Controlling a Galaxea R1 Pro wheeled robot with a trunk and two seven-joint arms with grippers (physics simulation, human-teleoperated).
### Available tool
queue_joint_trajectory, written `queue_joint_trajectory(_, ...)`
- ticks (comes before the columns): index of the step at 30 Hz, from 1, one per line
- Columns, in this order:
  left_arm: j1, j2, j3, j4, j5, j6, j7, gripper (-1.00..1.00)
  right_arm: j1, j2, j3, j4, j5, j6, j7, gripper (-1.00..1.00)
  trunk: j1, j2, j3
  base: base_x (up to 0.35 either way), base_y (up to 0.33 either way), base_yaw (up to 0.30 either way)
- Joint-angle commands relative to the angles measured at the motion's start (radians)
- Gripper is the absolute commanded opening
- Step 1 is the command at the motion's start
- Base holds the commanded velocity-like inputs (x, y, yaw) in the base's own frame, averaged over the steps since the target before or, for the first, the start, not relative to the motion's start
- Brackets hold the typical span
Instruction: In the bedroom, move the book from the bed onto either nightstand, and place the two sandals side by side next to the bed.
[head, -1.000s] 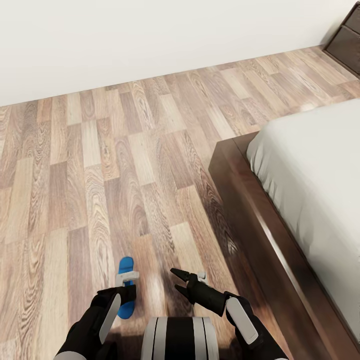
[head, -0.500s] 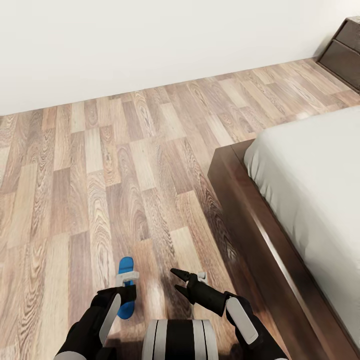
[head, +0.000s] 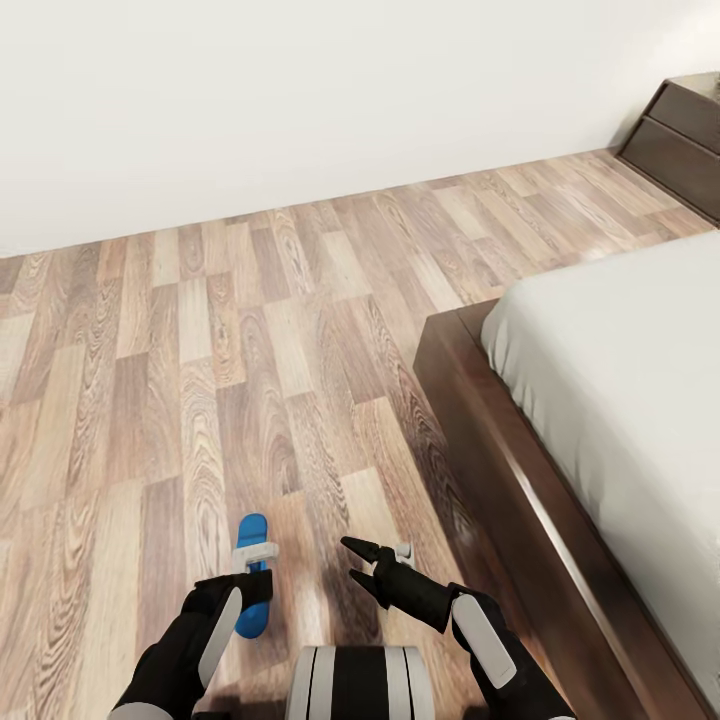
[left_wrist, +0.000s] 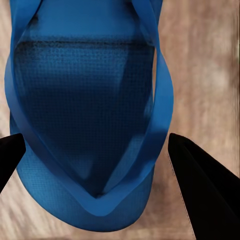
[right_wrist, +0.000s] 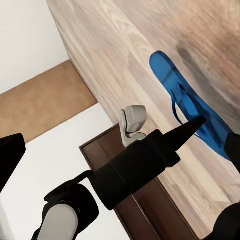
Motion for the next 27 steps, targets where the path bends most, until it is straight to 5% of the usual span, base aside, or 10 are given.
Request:
queue_joint_trajectory(1, 0.0, -0.001, 0.002, -0.001, 0.01, 0.005, 0.007, -1.0, 0.0, 0.0, 0.0, 0.0, -0.003, 0.005, 0.0, 1.0, -0.001, 0.0, 0.003, 0.0, 0.0, 0.0)
queue_joint_trajectory(22, 0.0, 0.005, 0.007, -0.008, 0.01, 0.002, 0.004, -1.0, 0.0, 0.0, 0.0, 0.0, -0.003, 0.006, 0.0, 1.0, -0.01, 0.005, 0.085, 0.0, 0.0, 0.0)
queue_joint_trajectory(27, 0.0, 0.009, 0.013, -0.011, 0.01, 0.003, -0.097, -1.0, 0.0, 0.0, 0.0, 0.0, -0.003, 0.007, 0.0, 1.0, -0.012, 0.006, 0.104, 0.0, 0.0, 0.0)
